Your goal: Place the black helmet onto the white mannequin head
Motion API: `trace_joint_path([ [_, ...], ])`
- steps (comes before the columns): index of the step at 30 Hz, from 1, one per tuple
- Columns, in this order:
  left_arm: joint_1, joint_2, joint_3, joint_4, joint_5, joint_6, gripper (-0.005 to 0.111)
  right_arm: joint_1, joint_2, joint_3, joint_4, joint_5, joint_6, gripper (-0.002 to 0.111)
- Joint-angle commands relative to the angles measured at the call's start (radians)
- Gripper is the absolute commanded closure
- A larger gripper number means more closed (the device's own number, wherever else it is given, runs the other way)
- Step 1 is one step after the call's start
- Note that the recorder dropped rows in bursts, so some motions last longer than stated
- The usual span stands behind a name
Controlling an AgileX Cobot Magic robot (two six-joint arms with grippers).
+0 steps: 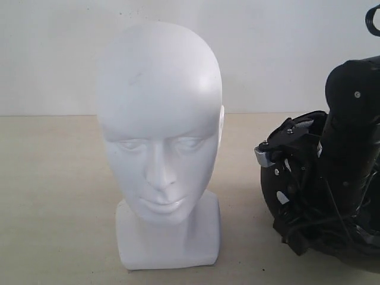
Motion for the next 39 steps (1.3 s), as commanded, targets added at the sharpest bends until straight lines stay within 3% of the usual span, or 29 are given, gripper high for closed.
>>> trace_joint_path([
  [1, 0.002, -0.004, 0.004, -0.004, -0.002, -0.009, 0.103, -0.001, -0.003, 0.002, -0.005, -0.001, -0.006, 0.029],
  [6, 0.002, -0.004, 0.004, -0.004, -0.002, -0.009, 0.103, -0.001, -0.003, 0.002, -0.028, 0.0, -0.017, 0.035],
  [12, 0.002, -0.004, 0.004, -0.004, -0.002, -0.009, 0.103, -0.001, -0.003, 0.002, -0.084, 0.023, -0.027, 0.058],
  [18, 0.002, -0.004, 0.004, -0.004, -0.002, -0.009, 0.103, -0.001, -0.003, 0.002, -0.142, 0.049, -0.027, 0.061],
  [24, 0.002, -0.004, 0.004, -0.004, -0.002, -0.009, 0.103, -0.001, -0.003, 0.002, -0.143, 0.047, -0.027, 0.109],
  [34, 0.002, -0.004, 0.004, -0.004, -0.002, -0.009, 0.103, -0.001, -0.003, 0.002, 0.056, -0.008, -0.082, 0.108],
  [39, 0.002, -0.004, 0.004, -0.004, -0.002, -0.009, 0.103, -0.001, -0.003, 0.002, 0.112, -0.144, 0.089, 0.108],
])
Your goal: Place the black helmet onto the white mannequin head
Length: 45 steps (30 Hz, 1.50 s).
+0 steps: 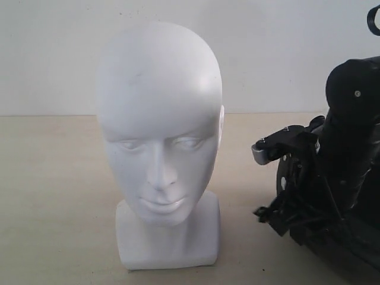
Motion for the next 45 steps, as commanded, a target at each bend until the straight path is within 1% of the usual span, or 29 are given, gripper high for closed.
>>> trace_joint_path([
  [1, 0.002, -0.004, 0.004, -0.004, -0.002, -0.009, 0.103, -0.001, -0.003, 0.002, 0.073, -0.127, 0.185, 0.108],
  [3, 0.002, -0.004, 0.004, -0.004, -0.002, -0.009, 0.103, -0.001, -0.003, -0.002, 0.073, -0.142, 0.227, 0.108],
  [31, 0.002, -0.004, 0.004, -0.004, 0.0, -0.009, 0.103, -0.001, -0.003, -0.006, 0.074, -0.092, 0.262, 0.108],
  [37, 0.002, -0.004, 0.004, -0.004, 0.0, -0.009, 0.103, -0.001, -0.003, -0.006, 0.067, -0.179, 0.247, 0.108],
  [42, 0.002, -0.004, 0.004, -0.004, 0.0, -0.009, 0.103, -0.001, -0.033, -0.013, 0.063, -0.301, 0.247, 0.108],
  [45, 0.002, -0.004, 0.004, -0.004, 0.0, -0.009, 0.103, -0.001, -0.071, -0.046, 0.021, -0.322, 0.239, 0.108],
])
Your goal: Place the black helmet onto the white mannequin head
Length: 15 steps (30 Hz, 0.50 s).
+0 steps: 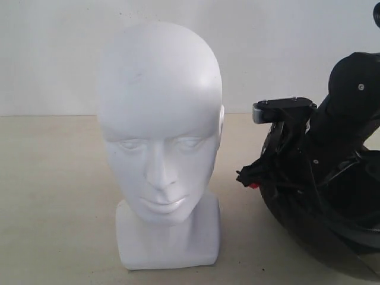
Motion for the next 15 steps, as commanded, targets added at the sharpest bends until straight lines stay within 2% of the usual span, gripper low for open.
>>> trace_joint_path([
  [1, 0.002, -0.004, 0.004, -0.004, 0.0, -0.009, 0.103, -0.001, -0.068, -0.056, -0.047, -0.076, -0.019, 0.108],
  [9, 0.002, -0.004, 0.004, -0.004, 0.0, -0.009, 0.103, -0.001, -0.158, -0.166, -0.107, -0.099, -0.008, 0.108],
  [15, 0.002, -0.004, 0.004, -0.004, 0.0, -0.009, 0.103, -0.001, -0.199, -0.184, -0.143, -0.146, -0.001, 0.108],
])
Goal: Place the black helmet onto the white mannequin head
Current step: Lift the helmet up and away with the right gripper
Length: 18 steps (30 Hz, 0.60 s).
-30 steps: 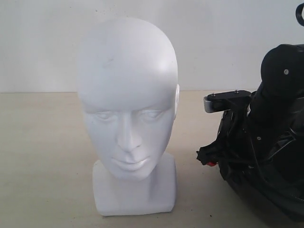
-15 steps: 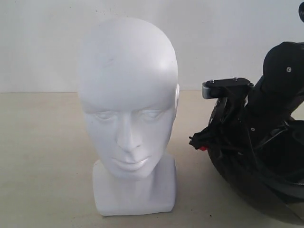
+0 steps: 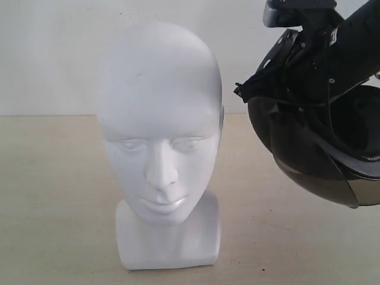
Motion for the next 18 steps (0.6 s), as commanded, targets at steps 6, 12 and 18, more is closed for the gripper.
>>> trace_joint_path([
  [6, 0.002, -0.004, 0.004, -0.004, 0.0, -0.009, 0.103, -0.001, -0.115, -0.027, -0.079, -0.185, -0.009, 0.108],
  [12, 0.002, -0.004, 0.004, -0.004, 0.0, -0.009, 0.103, -0.001, -0.21, -0.006, -0.083, -0.343, -0.019, 0.108],
  [18, 0.002, -0.004, 0.004, -0.004, 0.0, -0.009, 0.103, -0.001, -0.332, 0.099, -0.091, -0.6, -0.026, 0.108],
])
